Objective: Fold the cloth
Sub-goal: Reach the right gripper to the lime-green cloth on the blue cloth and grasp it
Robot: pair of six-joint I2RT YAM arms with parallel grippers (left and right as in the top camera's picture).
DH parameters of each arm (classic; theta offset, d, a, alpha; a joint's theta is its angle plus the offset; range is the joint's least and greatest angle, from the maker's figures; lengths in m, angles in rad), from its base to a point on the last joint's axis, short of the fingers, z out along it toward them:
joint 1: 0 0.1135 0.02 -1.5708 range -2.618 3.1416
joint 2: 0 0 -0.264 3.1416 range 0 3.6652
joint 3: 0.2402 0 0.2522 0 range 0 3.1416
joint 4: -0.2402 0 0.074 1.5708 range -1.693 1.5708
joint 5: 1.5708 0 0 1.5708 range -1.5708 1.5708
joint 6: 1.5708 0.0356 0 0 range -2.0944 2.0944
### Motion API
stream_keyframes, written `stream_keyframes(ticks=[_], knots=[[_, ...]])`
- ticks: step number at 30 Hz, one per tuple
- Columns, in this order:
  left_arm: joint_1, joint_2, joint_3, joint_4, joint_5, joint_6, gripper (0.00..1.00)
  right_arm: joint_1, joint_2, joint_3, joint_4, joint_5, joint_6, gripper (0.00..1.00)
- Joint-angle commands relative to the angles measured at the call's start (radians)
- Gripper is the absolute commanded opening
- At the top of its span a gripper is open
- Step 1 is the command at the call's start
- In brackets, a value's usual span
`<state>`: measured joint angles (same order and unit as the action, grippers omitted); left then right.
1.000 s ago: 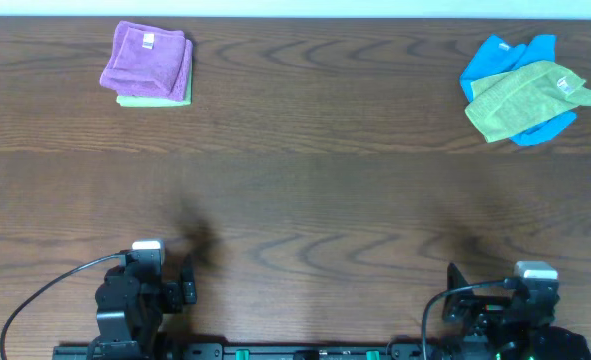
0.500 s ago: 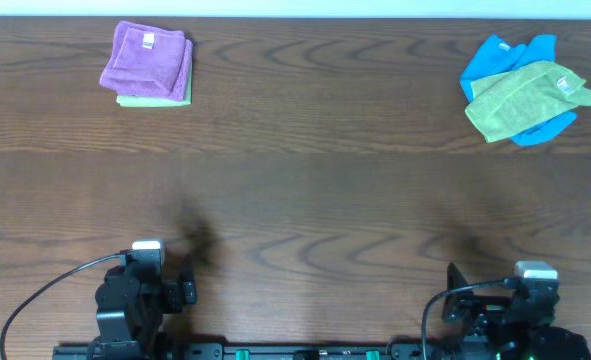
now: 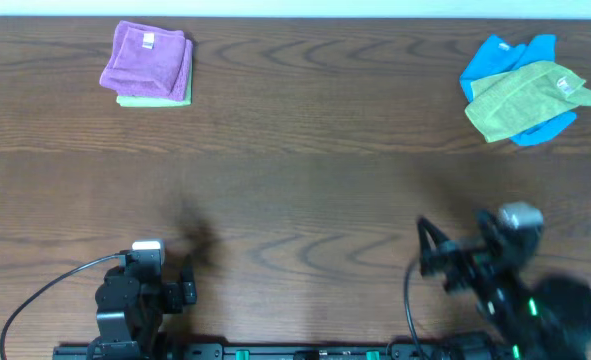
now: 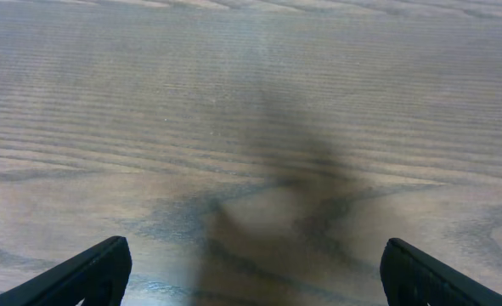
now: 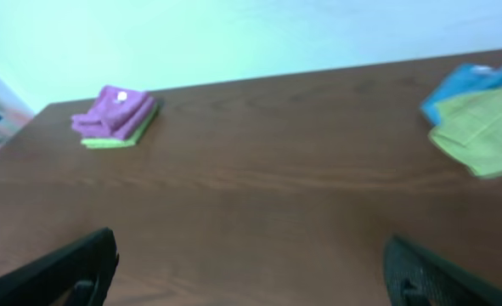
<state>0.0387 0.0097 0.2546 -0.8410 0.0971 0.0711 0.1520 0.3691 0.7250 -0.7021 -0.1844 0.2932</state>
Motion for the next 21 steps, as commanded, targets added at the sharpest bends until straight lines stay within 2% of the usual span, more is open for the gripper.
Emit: stream_keyframes(ticks=[1, 6, 7, 8, 9, 11, 12, 13, 15, 19, 21], knots=[[0.005, -0.006, -0.012, -0.055, -0.003, 0.0, 0.95, -0.009, 0.209, 0.029, 0.072, -0.114, 0.028, 0.99], [0.005, -0.006, -0.012, -0.055, -0.003, 0.0, 0.95, -0.02, 0.521, 0.195, 0.108, -0.122, 0.001, 0.98], [0.005, -0.006, -0.012, -0.055, -0.003, 0.0, 0.95, -0.043, 0.569, 0.232, 0.108, -0.119, -0.003, 0.74], [0.005, -0.006, -0.012, -0.055, -0.003, 0.0, 0.95, -0.079, 0.606, 0.259, 0.107, -0.119, -0.003, 0.79], [0.005, -0.006, -0.012, -0.055, -0.003, 0.0, 0.95, -0.121, 0.631, 0.275, 0.104, -0.12, -0.002, 0.99], [0.005, -0.006, -0.012, -0.055, -0.003, 0.0, 0.95, -0.221, 0.665, 0.291, 0.101, -0.119, 0.046, 0.99], [0.005, -0.006, -0.012, -0.055, -0.003, 0.0, 0.95, -0.275, 0.678, 0.291, 0.106, -0.119, 0.111, 0.99], [0.005, -0.006, -0.012, -0.055, -0.003, 0.0, 0.95, -0.366, 0.703, 0.291, 0.108, -0.138, 0.243, 0.99], [0.005, -0.006, -0.012, -0.055, -0.003, 0.0, 0.95, -0.468, 0.745, 0.291, 0.141, -0.227, 0.333, 0.99], [0.005, -0.006, -0.012, -0.055, -0.003, 0.0, 0.95, -0.613, 0.91, 0.292, 0.358, -0.512, 0.455, 0.99], [0.005, -0.006, -0.012, -0.055, -0.003, 0.0, 0.95, -0.645, 1.014, 0.299, 0.438, -0.585, 0.534, 0.99]])
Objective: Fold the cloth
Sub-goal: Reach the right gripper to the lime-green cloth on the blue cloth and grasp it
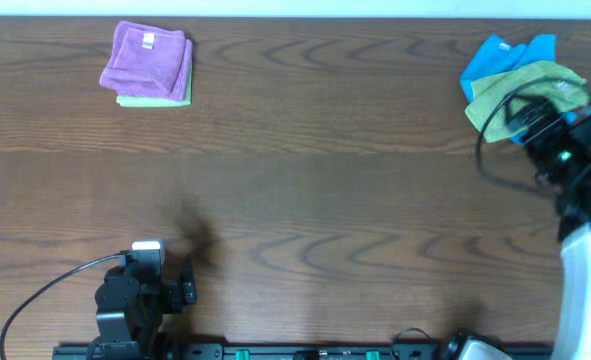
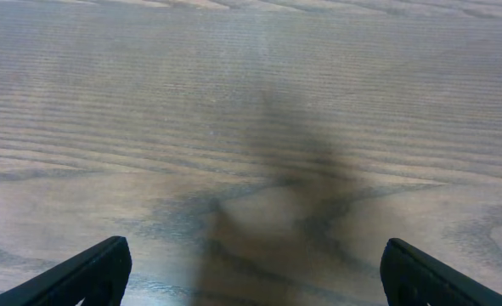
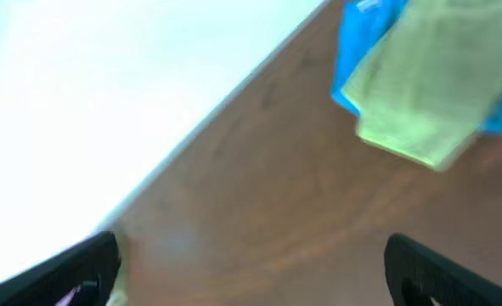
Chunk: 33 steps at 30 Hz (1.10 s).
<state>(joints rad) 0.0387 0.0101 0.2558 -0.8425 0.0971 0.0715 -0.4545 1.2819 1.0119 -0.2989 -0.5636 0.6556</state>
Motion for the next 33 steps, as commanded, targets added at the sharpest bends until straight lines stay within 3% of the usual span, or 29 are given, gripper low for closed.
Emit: stream_keyframes(ticks=[1, 8, 13, 20, 33], knots=[[0.005, -0.006, -0.013, -0.054, -0.003, -0.001, 0.95, -0.054, 0.159, 0.021, 0.063, -0.227, 0.204, 0.99], [0.005, -0.006, -0.013, -0.054, -0.003, -0.001, 0.95, -0.09, 0.551, 0.142, 0.56, -0.658, 0.199, 0.99], [0.005, -0.006, -0.013, -0.054, -0.003, -0.001, 0.95, -0.116, 0.722, 0.211, 0.632, -0.691, 0.189, 0.99], [0.005, -0.006, -0.013, -0.054, -0.003, -0.001, 0.95, -0.107, 0.835, 0.217, 0.574, -0.566, 0.187, 0.99], [0.005, -0.006, -0.013, -0.054, -0.003, -0.001, 0.95, -0.037, 0.841, 0.22, 0.404, -0.218, 0.151, 0.99]])
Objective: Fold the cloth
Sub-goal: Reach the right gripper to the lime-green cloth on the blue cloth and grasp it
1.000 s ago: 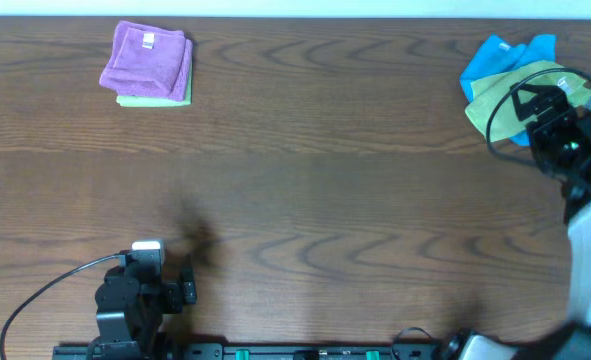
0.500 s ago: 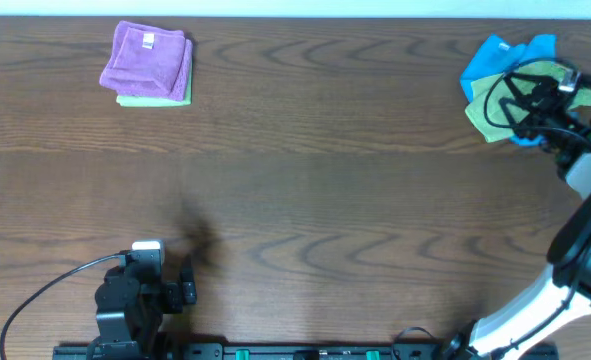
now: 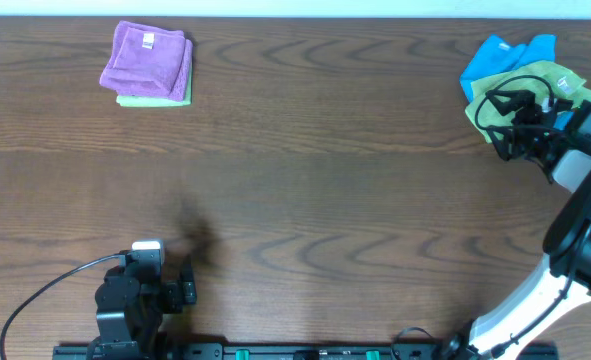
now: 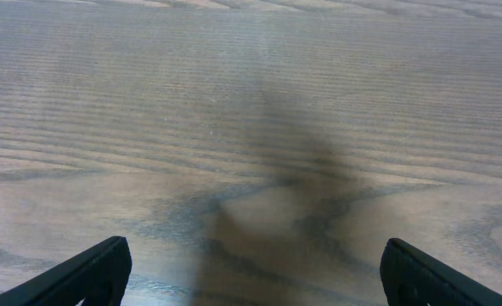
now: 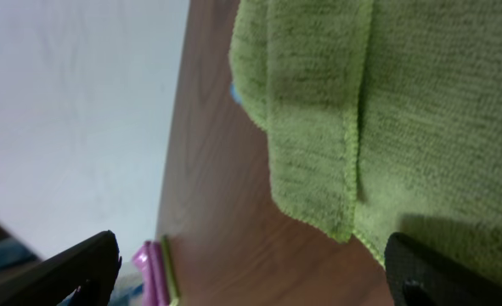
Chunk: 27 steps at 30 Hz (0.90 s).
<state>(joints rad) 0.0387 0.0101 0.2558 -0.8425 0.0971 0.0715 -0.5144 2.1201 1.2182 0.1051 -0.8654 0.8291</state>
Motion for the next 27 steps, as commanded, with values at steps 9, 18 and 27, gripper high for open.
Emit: stream_keyframes(ticks=[9, 18, 27], knots=[[0.005, -0.006, -0.013, -0.054, -0.003, -0.001, 0.95, 0.044, 0.013, 0.064, -0.005, 0.213, -0.043, 0.99], [0.005, -0.006, -0.013, -0.054, -0.003, -0.001, 0.95, 0.076, 0.089, 0.145, -0.023, 0.218, -0.036, 0.99], [0.005, -0.006, -0.013, -0.054, -0.003, -0.001, 0.95, 0.082, 0.093, 0.146, -0.119, 0.291, 0.074, 0.99]])
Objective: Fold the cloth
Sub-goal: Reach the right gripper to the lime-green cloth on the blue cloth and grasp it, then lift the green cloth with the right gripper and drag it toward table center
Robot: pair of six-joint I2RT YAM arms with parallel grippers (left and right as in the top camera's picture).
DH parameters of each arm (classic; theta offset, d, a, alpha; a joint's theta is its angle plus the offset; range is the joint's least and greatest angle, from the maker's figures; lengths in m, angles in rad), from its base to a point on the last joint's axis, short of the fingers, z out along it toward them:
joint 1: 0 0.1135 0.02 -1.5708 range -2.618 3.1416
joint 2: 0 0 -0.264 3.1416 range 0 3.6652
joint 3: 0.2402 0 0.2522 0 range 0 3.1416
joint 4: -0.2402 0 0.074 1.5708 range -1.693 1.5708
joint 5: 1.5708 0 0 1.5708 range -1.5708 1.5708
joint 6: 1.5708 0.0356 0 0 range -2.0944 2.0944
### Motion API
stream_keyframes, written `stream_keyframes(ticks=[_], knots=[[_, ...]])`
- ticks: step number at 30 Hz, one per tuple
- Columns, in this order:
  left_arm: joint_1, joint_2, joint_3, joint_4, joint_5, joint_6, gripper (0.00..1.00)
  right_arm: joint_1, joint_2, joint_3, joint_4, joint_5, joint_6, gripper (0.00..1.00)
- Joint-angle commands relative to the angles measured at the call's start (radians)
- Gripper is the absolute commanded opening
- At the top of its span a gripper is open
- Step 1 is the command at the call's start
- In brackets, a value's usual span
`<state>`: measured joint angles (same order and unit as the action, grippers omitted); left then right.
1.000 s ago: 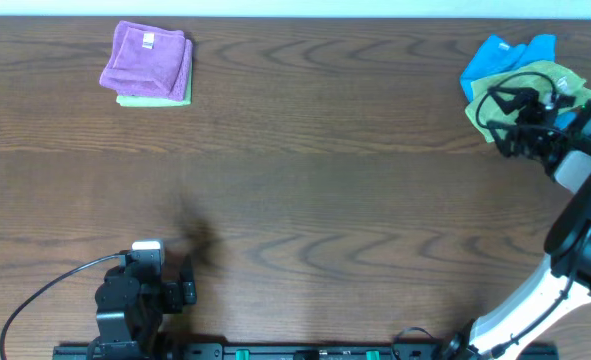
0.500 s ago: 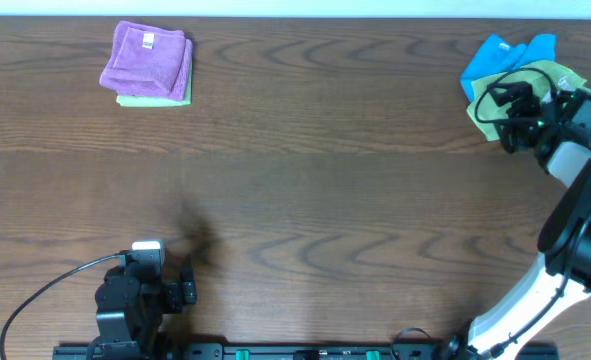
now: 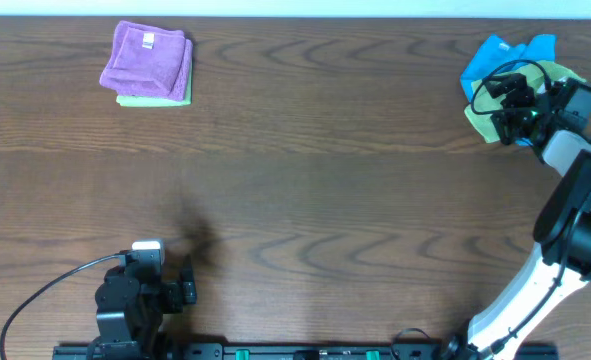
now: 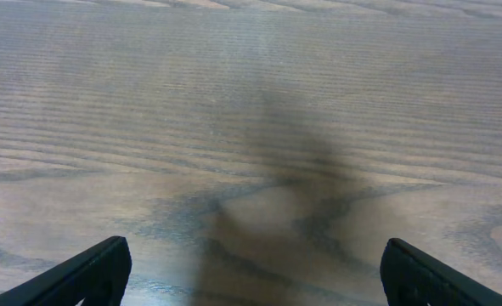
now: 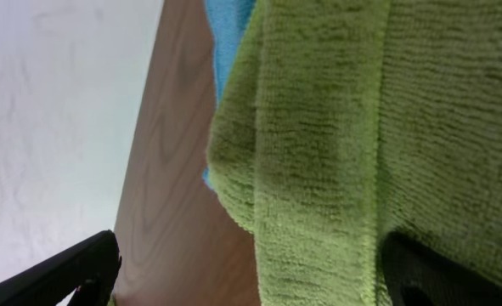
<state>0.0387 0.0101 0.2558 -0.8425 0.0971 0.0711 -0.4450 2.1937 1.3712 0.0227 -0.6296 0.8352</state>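
Observation:
A crumpled green cloth [image 3: 478,113] lies on a blue cloth [image 3: 495,52] at the table's far right. My right gripper [image 3: 505,105] is low over the green cloth, open. In the right wrist view the green cloth [image 5: 335,153] fills the right side, its folded edge lying between the wide-apart fingers; one dark finger [image 5: 416,272] rests against the pile, and the blue cloth [image 5: 229,34] peeks out beyond. My left gripper [image 3: 187,288] sits near the front edge, open over bare wood [image 4: 251,170].
A folded purple cloth [image 3: 147,55] lies on a folded green one [image 3: 155,100] at the far left corner. The table's far edge runs just behind both piles. The right arm's cables loop over the right pile.
My right gripper has shifted slightly toward the table's far edge and closer onto the green cloth, whose edge now fills more of its wrist view. The left arm has not moved.
My right gripper stood open near the front edge, facing across the table. Then it was out at the far right beside the cloth pile, then over the green cloth's edge, and now it is low against it, still open. The left arm stayed put.

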Motion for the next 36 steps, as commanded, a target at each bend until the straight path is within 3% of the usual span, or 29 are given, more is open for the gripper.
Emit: stream_keyframes(ticks=[1, 6, 13, 14, 15, 16, 17, 18, 19, 20, 21, 22, 23, 24, 25, 27, 36], knots=[[0.005, -0.006, -0.013, -0.054, -0.003, 0.0, 0.95, 0.015, 0.019, -0.007, -0.044, 0.068, 0.084, 0.99], [0.005, -0.006, -0.013, -0.054, -0.003, 0.0, 0.95, 0.031, 0.021, -0.007, -0.064, 0.15, 0.134, 0.99], [0.005, -0.006, -0.013, -0.054, -0.003, 0.0, 0.95, 0.049, 0.068, -0.006, -0.024, 0.187, 0.108, 0.59], [0.005, -0.006, -0.013, -0.054, -0.003, 0.0, 0.95, 0.053, 0.074, -0.006, -0.023, 0.189, 0.098, 0.5], [0.005, -0.006, -0.013, -0.054, -0.003, 0.0, 0.95, 0.056, 0.08, -0.006, -0.02, 0.189, 0.087, 0.31], [0.005, -0.006, -0.013, -0.054, -0.003, 0.0, 0.95, 0.059, 0.085, -0.006, -0.019, 0.194, 0.079, 0.19], [0.005, -0.006, -0.013, -0.054, -0.003, 0.0, 0.95, 0.064, 0.092, -0.006, -0.019, 0.197, 0.07, 0.15], [0.005, -0.006, -0.013, -0.054, -0.003, 0.0, 0.95, 0.066, 0.096, -0.006, -0.016, 0.197, 0.064, 0.15], [0.005, -0.006, -0.013, -0.054, -0.003, 0.0, 0.95, 0.07, 0.1, -0.006, -0.014, 0.2, 0.058, 0.21], [0.005, -0.006, -0.013, -0.054, -0.003, 0.0, 0.95, 0.073, 0.105, -0.006, -0.015, 0.206, 0.052, 0.37], [0.005, -0.006, -0.013, -0.054, -0.003, 0.0, 0.95, 0.076, 0.109, -0.006, -0.014, 0.208, 0.038, 0.34], [0.005, -0.006, -0.013, -0.054, -0.003, 0.0, 0.95, 0.079, 0.112, -0.006, -0.015, 0.208, 0.023, 0.13], [0.005, -0.006, -0.013, -0.054, -0.003, 0.0, 0.95, 0.082, 0.116, -0.006, -0.015, 0.212, 0.01, 0.08], [0.005, -0.006, -0.013, -0.054, -0.003, 0.0, 0.95, 0.085, 0.119, -0.006, -0.015, 0.217, -0.002, 0.08], [0.005, -0.006, -0.013, -0.054, -0.003, 0.0, 0.95, 0.089, 0.123, -0.006, -0.015, 0.222, -0.014, 0.21], [0.005, -0.006, -0.013, -0.054, -0.003, 0.0, 0.95, 0.095, 0.126, -0.006, -0.016, 0.23, -0.016, 0.01], [0.005, -0.006, -0.013, -0.054, -0.003, 0.0, 0.95, 0.124, 0.114, 0.047, -0.016, 0.066, -0.092, 0.01]])
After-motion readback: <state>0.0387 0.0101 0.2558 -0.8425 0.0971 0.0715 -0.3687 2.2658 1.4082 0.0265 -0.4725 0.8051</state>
